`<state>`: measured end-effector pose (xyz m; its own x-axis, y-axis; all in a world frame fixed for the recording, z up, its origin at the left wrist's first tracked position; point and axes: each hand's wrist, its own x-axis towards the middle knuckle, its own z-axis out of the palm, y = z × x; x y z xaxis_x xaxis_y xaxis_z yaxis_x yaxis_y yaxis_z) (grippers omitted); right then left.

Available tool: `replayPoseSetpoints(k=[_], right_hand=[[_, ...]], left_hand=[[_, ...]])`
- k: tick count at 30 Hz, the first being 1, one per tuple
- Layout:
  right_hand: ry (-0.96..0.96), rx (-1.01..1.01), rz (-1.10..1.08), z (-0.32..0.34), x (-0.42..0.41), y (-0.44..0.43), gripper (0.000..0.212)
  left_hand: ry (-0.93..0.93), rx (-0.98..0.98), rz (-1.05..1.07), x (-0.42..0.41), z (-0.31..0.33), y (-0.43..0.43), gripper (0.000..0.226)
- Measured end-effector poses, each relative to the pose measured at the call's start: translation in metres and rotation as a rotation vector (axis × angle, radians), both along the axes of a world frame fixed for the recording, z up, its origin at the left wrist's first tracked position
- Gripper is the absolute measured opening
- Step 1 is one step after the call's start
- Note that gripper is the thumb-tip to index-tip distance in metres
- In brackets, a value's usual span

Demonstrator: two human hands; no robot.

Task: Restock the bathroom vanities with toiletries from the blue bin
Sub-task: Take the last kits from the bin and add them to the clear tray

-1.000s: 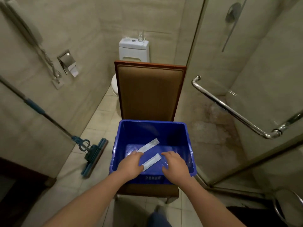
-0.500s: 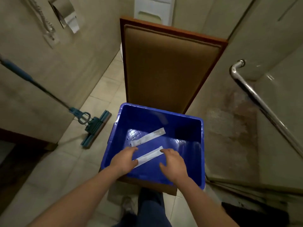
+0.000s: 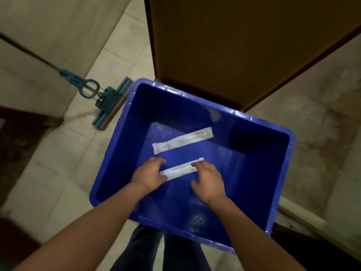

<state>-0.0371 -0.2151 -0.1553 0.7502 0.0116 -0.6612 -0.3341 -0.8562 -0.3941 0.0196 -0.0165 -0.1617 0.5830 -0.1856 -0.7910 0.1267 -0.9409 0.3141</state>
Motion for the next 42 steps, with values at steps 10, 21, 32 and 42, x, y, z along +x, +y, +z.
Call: replayPoseSetpoints(k=[10,21,32,42], right_hand=[[-0.013,-0.054,0.061,-0.048,0.013,0.003,0.053],[-0.095,-0.132,0.140,-0.066,0.016,0.009,0.022],[-0.160,-0.140,0.037,-0.053,0.049,-0.002,0.021],[-0.194,-0.148,0.176,-0.069,0.081,-0.009,0.026]], left_hand=[[-0.133,0.135,-0.138,0.000,-0.037,-0.015,0.045],[-0.249,0.175,-0.241,-0.011,-0.052,-0.019,0.014],[-0.415,0.022,-0.128,0.012,-0.042,-0.019,0.006],[-0.480,0.011,-0.088,0.036,-0.056,-0.021,0.015]])
